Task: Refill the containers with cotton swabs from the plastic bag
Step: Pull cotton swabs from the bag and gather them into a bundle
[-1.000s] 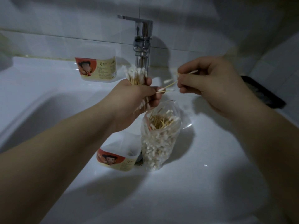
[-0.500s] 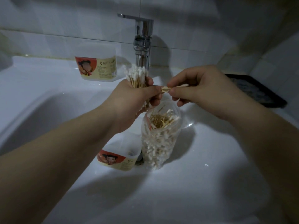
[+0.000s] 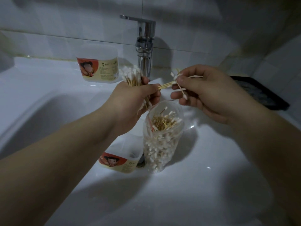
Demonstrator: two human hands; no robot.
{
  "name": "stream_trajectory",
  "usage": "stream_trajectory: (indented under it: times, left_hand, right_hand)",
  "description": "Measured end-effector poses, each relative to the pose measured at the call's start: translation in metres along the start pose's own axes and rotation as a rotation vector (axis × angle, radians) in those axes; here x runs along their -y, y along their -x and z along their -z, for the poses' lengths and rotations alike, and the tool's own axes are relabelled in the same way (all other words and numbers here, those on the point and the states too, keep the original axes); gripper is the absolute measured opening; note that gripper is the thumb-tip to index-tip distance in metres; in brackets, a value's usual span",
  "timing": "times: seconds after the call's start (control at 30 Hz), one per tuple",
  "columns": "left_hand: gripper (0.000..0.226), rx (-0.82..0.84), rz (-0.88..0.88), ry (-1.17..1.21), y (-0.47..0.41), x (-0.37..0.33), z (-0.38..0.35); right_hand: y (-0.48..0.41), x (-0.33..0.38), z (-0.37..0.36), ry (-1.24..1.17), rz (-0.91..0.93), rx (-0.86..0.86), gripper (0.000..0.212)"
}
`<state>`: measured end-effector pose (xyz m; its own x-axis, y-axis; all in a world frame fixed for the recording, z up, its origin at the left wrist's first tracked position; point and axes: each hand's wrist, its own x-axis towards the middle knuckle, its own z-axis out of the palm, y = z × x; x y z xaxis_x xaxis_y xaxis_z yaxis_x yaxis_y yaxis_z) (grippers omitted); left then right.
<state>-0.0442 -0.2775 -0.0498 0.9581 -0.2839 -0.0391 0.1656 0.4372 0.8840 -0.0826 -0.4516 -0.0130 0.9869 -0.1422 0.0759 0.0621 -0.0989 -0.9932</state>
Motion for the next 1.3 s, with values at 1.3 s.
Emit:
stream_trajectory:
  times: [1.3]
  left_hand:
    - [0.018,0.058,-0.075,-0.455,0.009,0.002,-0.008]
  right_hand:
    - [0.000,-0.004,-0.004,-0.035,0.147,-0.021,0.015]
